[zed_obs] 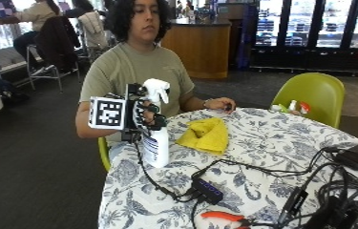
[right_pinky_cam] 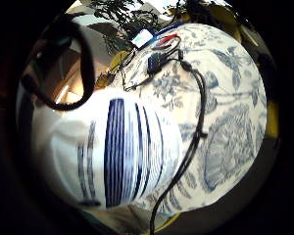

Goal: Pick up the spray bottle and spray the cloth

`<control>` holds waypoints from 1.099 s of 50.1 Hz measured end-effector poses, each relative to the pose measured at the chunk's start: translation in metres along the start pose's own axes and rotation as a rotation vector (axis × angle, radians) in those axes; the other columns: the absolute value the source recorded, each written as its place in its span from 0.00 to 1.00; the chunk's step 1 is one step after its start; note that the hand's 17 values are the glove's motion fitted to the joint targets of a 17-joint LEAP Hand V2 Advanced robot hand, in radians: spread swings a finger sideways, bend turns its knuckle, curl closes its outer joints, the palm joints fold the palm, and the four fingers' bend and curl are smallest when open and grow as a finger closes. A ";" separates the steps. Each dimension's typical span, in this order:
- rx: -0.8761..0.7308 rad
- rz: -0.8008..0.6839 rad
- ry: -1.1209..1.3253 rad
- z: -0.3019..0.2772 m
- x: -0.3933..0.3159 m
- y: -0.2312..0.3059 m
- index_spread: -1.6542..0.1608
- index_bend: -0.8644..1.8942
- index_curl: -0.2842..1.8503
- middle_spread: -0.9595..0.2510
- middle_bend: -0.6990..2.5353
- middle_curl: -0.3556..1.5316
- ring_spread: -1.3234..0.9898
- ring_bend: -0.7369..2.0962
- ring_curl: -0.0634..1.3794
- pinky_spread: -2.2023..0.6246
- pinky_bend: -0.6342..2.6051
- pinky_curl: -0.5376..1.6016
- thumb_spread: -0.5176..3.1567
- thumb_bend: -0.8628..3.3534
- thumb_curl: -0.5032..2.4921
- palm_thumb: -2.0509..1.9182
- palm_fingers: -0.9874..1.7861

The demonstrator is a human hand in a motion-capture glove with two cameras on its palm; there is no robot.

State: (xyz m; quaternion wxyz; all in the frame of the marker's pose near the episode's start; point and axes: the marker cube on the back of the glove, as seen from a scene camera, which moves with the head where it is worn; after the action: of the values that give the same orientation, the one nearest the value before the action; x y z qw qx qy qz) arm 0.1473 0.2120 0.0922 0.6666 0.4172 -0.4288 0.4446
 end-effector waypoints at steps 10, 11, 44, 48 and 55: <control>0.016 -0.048 -0.017 0.027 0.004 -0.036 0.77 0.33 0.19 0.81 0.28 0.38 0.54 0.49 0.31 0.78 0.36 0.43 0.39 0.19 0.29 0.69 0.54; 0.013 -0.049 -0.028 0.030 0.004 -0.040 0.77 0.33 0.19 0.81 0.28 0.38 0.53 0.49 0.31 0.78 0.36 0.44 0.39 0.20 0.29 0.69 0.55; -1.080 0.273 0.471 0.083 -0.111 -0.021 0.78 0.43 0.33 0.67 0.42 0.48 0.50 0.52 0.37 0.70 0.36 0.45 0.34 0.20 0.37 0.78 0.85; -1.153 0.333 0.579 0.103 -0.102 -0.016 0.78 0.43 0.34 0.67 0.42 0.49 0.50 0.52 0.37 0.70 0.36 0.45 0.34 0.20 0.38 0.78 0.84; -1.245 0.452 0.746 0.136 -0.068 -0.006 0.78 0.42 0.35 0.67 0.43 0.49 0.50 0.53 0.38 0.70 0.36 0.45 0.34 0.20 0.39 0.78 0.84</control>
State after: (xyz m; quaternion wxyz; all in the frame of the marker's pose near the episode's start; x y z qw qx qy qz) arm 0.1097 0.0668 0.0658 0.7724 -0.3119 -0.4218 0.3581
